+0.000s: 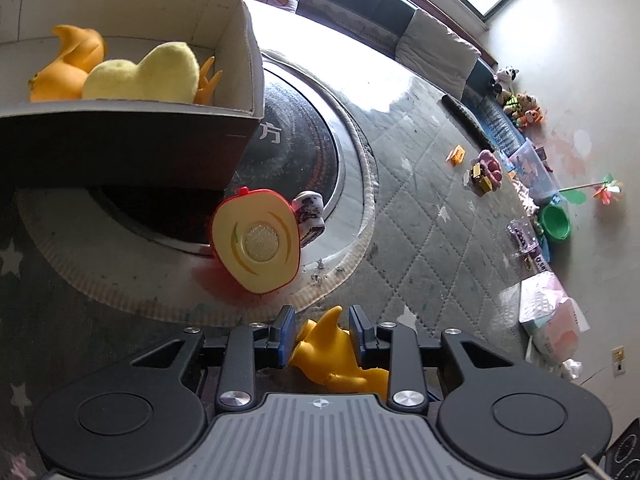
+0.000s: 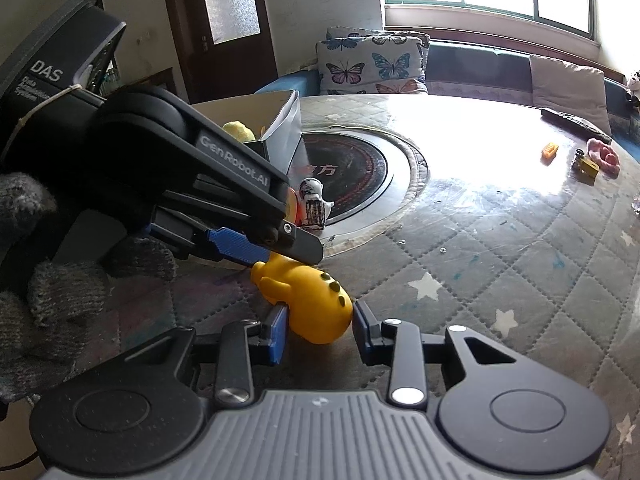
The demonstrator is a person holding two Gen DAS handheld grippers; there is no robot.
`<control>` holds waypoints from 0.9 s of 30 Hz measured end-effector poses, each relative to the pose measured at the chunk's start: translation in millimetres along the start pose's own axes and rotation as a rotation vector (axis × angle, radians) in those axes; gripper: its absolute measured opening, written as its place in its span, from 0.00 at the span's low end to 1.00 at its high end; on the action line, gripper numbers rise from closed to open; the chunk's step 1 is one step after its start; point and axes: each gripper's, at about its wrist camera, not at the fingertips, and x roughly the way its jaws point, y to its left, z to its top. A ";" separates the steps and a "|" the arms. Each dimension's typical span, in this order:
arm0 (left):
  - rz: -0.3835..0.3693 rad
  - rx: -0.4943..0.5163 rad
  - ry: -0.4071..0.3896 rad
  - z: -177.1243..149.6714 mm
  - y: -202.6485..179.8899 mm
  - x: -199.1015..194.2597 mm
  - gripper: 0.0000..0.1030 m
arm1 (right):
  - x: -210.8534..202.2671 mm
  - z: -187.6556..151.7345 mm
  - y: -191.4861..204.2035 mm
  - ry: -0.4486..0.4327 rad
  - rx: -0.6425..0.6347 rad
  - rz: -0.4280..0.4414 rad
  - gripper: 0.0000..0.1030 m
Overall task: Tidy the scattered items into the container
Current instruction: 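Lift the orange duck with both grippers and lower it into the white box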
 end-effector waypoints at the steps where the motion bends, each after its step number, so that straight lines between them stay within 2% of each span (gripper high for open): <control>1: -0.003 -0.004 -0.002 -0.6 1.1 -0.9 0.31 | 0.0 -0.1 0.5 0.000 -0.002 -0.001 0.33; 7: -0.038 -0.035 -0.018 -4.7 8.5 -4.1 0.29 | -0.4 -0.3 3.8 0.003 -0.011 -0.007 0.33; 12: -0.044 -0.018 -0.048 -7.4 10.6 -14.3 0.24 | -2.2 0.2 7.7 0.006 -0.021 -0.003 0.33; 16: -0.048 -0.022 -0.075 -5.4 13.5 -24.7 0.23 | -4.0 4.7 12.9 -0.004 -0.034 0.004 0.33; 21: -0.046 -0.027 -0.124 5.5 16.2 -41.6 0.23 | -4.9 21.5 22.1 -0.031 -0.062 0.021 0.33; 27: -0.027 -0.023 -0.213 34.0 20.0 -64.5 0.23 | 2.3 55.7 36.9 -0.091 -0.094 0.053 0.33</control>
